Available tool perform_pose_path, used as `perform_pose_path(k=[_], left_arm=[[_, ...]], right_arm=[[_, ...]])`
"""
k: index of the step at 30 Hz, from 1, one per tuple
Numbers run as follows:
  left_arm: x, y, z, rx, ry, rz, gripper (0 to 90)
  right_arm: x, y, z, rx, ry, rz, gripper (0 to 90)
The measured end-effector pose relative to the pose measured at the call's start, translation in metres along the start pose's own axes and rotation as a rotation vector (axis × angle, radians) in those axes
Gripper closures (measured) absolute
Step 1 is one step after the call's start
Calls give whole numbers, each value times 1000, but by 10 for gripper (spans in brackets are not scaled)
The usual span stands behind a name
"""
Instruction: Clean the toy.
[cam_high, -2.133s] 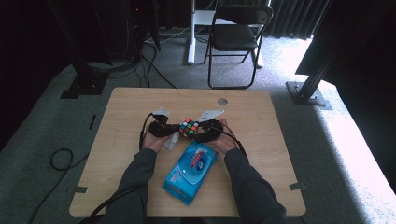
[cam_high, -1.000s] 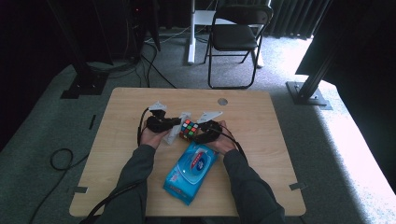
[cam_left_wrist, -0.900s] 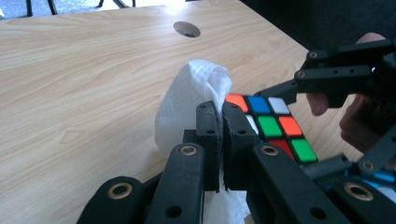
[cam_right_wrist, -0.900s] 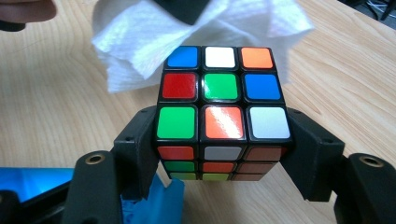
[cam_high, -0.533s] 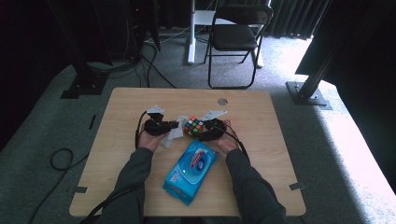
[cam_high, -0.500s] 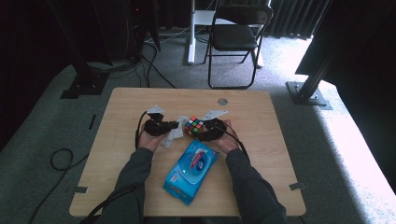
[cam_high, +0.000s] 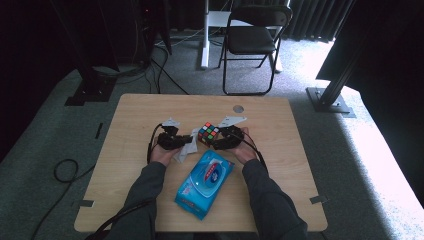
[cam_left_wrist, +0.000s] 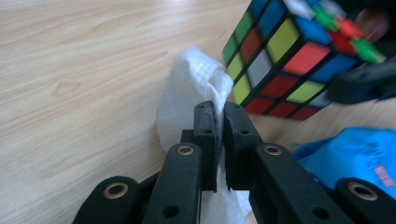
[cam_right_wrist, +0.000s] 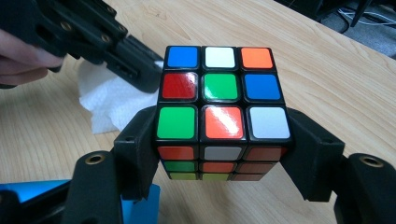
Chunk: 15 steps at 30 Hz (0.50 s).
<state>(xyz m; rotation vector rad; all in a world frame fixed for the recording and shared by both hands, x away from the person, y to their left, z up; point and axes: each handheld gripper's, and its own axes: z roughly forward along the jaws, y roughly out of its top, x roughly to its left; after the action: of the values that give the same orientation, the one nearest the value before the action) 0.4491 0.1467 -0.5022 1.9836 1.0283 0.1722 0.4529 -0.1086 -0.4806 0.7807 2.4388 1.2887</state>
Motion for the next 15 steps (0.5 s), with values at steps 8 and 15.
perform_pose_path(k=[8, 15], left_arm=[[1, -10, 6, 84, 148, 51, 742], [-1, -19, 16, 166, 202, 92, 590]], right_arm=[[0, 0, 0, 2, 0, -1, 343], [0, 0, 1, -1, 1, -2, 343]])
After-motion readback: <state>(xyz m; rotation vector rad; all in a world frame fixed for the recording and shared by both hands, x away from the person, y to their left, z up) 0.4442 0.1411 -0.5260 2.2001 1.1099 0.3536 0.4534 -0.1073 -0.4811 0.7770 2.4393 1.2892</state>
